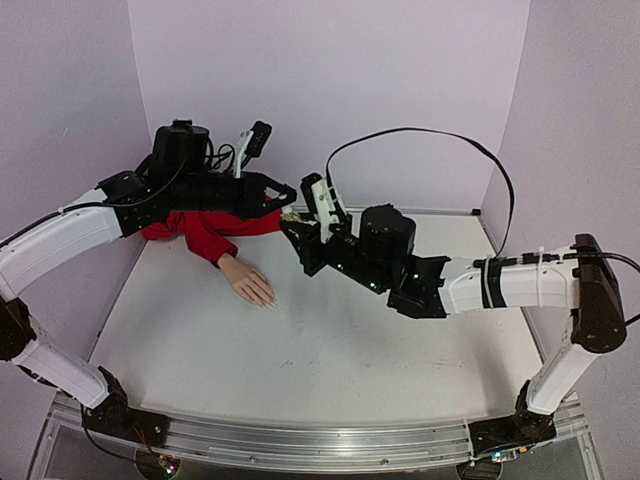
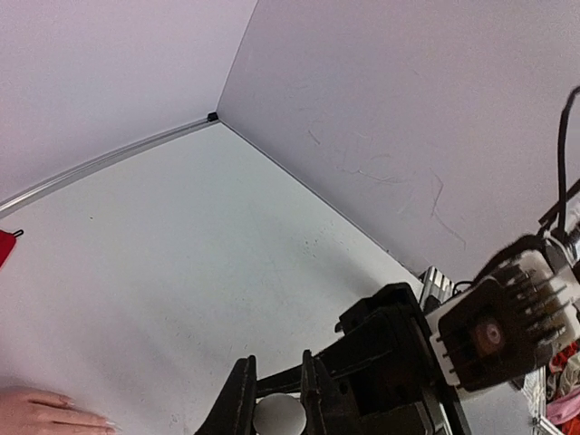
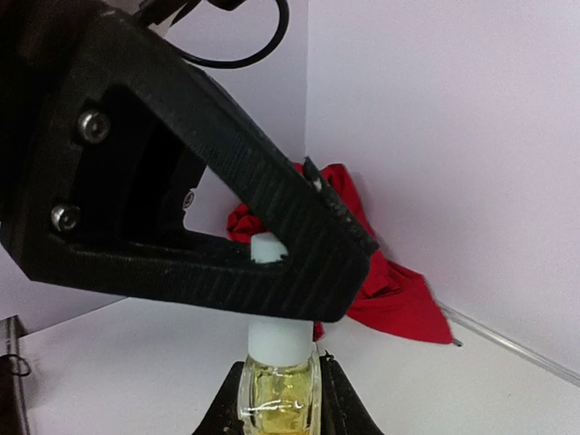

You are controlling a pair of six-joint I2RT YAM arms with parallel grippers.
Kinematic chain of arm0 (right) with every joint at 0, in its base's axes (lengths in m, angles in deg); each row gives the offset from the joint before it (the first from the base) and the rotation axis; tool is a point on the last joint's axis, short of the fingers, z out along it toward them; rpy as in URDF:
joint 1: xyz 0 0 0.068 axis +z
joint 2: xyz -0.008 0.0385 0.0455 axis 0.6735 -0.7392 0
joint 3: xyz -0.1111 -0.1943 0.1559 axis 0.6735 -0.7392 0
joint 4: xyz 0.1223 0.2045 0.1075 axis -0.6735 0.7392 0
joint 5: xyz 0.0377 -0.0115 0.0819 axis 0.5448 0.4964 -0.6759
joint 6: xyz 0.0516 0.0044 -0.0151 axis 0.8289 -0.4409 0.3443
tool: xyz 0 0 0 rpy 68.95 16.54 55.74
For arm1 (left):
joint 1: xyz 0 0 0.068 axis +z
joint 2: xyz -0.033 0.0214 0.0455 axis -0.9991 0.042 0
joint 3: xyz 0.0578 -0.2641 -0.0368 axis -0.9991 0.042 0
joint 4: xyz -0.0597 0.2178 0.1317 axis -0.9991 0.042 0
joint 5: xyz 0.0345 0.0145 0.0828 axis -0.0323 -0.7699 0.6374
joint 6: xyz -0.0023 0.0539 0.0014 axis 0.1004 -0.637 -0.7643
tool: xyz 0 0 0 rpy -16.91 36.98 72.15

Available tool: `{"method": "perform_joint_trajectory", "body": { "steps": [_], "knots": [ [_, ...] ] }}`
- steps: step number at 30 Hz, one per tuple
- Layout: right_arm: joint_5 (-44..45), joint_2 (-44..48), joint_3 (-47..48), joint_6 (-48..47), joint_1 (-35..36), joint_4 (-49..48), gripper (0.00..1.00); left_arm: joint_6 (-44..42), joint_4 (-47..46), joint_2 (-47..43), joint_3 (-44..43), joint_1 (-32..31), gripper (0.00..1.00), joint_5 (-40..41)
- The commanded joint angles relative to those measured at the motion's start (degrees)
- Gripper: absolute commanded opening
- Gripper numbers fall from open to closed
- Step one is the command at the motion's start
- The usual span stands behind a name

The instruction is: Paint the nails

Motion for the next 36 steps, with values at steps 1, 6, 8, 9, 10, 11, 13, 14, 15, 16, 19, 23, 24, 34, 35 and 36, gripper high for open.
{"method": "perform_joint_trajectory", "body": {
  "steps": [1,6,8,9,10,11,13,14,15,16,19,23,24,34,35,36],
  "knots": [
    [-25.5,4.3,3.1,5.5,-4.2,-7.1,0.0,-8.2,-1.2,-2.4,5.4,-2.1,0.0,-24.4],
    [-70.0,4.1,2.4,24.5,-12.4,-26.1,0.0,-9.9,-4.3,-0.2,6.8,-2.1,0.0,-43.6],
    [-76.5,3.3,2.6,34.3,-12.4,-36.6,0.0,-9.1,-5.3,1.3,5.4,-2.1,0.0,-48.7],
    [-77.4,2.9,2.6,38.4,-12.4,-39.6,0.0,-9.2,-5.5,1.6,4.9,-2.2,0.0,-49.4],
    [-77.3,2.9,2.5,40.3,-12.4,-40.6,0.0,-9.9,-5.6,1.5,4.5,-2.2,0.0,-49.1],
    [-76.5,3.4,1.9,40.9,-12.4,-40.8,0.0,-10.4,-5.8,1.1,4.5,-2.2,0.0,-48.1],
    [-73.9,4.8,-0.1,40.1,-12.8,-40.8,0.0,-11.3,-6.0,0.3,4.3,-2.2,0.0,-46.0],
    [-72.5,5.4,-1.3,39.8,-13.2,-40.8,0.0,-11.6,-6.0,0.0,4.2,-2.2,0.0,-44.8],
    [-71.2,5.9,-2.3,39.7,-13.6,-40.8,0.0,-11.6,-6.0,-0.2,4.1,-2.2,0.0,-43.9],
    [-70.0,6.3,-3.4,39.4,-14.1,-40.7,0.0,-11.4,-6.1,-0.4,4.1,-2.1,0.0,-42.6],
    [-66.7,7.4,-6.4,37.8,-15.6,-40.2,0.0,-10.4,-5.8,-1.6,4.6,-2.1,0.17,-36.1],
    [-61.2,9.5,-10.3,31.3,-17.0,-33.7,0.0,-11.0,-4.6,-4.6,6.3,-1.4,0.53,-30.2],
    [-58.8,10.4,-10.7,27.8,-17.0,-29.0,0.0,-11.3,-4.6,-5.8,7.2,-1.2,0.62,-28.7],
    [-29.1,14.7,-9.4,11.5,-15.0,-3.1,0.0,-3.4,-3.4,-13.1,10.0,-0.2,0.86,-9.3],
    [-25.7,14.5,-9.0,10.8,-14.1,-2.0,0.0,-1.1,-3.1,-12.7,9.1,-0.1,0.86,-6.9],
    [-22.7,14.1,-8.4,10.0,-12.9,-1.2,0.0,0.3,-2.7,-12.3,8.1,-0.1,0.85,-4.8]
  ]
}}
